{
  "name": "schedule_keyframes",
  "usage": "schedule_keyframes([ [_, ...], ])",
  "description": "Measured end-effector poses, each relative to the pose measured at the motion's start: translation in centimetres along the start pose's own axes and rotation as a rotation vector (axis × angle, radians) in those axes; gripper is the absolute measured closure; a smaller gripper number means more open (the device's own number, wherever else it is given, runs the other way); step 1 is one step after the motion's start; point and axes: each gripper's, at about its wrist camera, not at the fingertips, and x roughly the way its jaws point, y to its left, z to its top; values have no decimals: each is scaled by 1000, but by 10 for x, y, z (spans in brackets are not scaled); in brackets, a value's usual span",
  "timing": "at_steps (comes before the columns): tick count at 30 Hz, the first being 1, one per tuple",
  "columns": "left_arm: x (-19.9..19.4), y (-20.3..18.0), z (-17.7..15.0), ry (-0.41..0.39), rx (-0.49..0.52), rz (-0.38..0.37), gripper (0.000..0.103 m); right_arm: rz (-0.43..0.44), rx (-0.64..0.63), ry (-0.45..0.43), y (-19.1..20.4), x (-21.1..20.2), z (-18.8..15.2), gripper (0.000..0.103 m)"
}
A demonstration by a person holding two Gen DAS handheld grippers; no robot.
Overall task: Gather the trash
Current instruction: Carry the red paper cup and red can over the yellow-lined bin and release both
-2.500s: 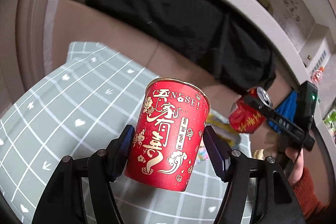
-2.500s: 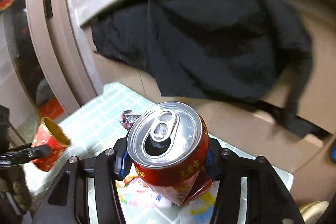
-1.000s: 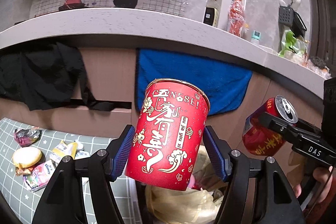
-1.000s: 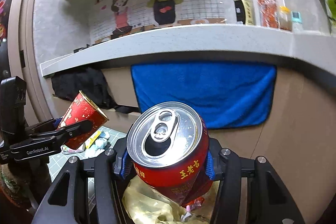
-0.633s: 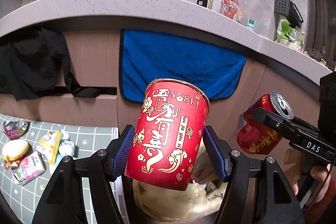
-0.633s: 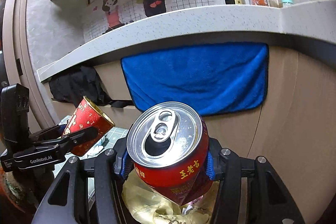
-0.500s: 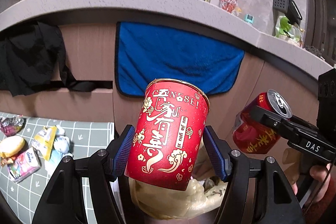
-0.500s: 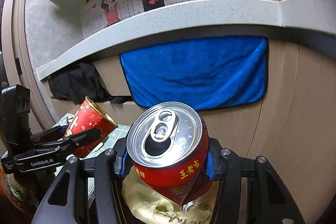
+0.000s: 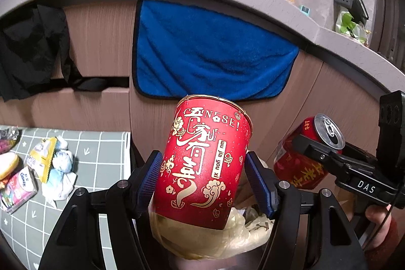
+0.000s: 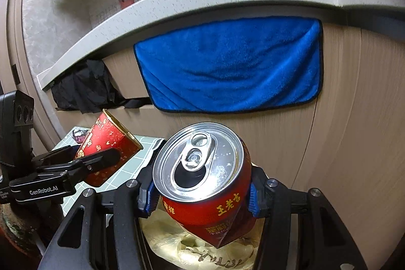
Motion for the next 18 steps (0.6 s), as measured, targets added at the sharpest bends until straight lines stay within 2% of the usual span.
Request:
schedule_keyframes([
  [5,14,5,1,1,10,-25,36,7,22,28,-4,14,-1,53],
  [6,18,5,2,2,9,-46,36,9,25,31,-5,16,-1,52],
  [8,33,9,3,46,9,-140,34,25,45,36,-9,23,-2,51],
  [9,43,12,3,82,2,-173,24,29,59,43,-11,28,-3,49],
  [10,48,16,3,95,-10,-184,12,28,73,50,-13,32,-4,43],
  [11,51,21,3,99,-27,-191,9,15,91,56,-17,36,-6,39],
  [14,49,38,6,101,-68,-150,9,-6,123,67,-23,38,-11,38],
  [18,22,64,11,61,-78,-69,9,-39,126,63,-21,29,-13,38],
])
